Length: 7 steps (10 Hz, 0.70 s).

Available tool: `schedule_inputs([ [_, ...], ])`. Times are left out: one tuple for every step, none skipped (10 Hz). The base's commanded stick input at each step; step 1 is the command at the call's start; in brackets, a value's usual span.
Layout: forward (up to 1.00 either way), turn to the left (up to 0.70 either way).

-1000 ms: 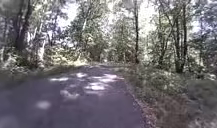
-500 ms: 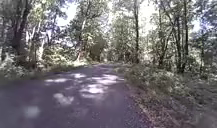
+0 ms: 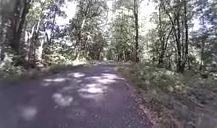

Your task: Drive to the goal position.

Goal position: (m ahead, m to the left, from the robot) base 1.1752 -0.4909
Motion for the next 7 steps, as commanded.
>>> schedule_inputs([
  [0.45, 0.0],
  [0.45, 0.0],
  [0.45, 0.0],
  [0.45, 0.0],
  [0.45, 0.0],
  [0.45, 0.0],
  [0.45, 0.0],
])
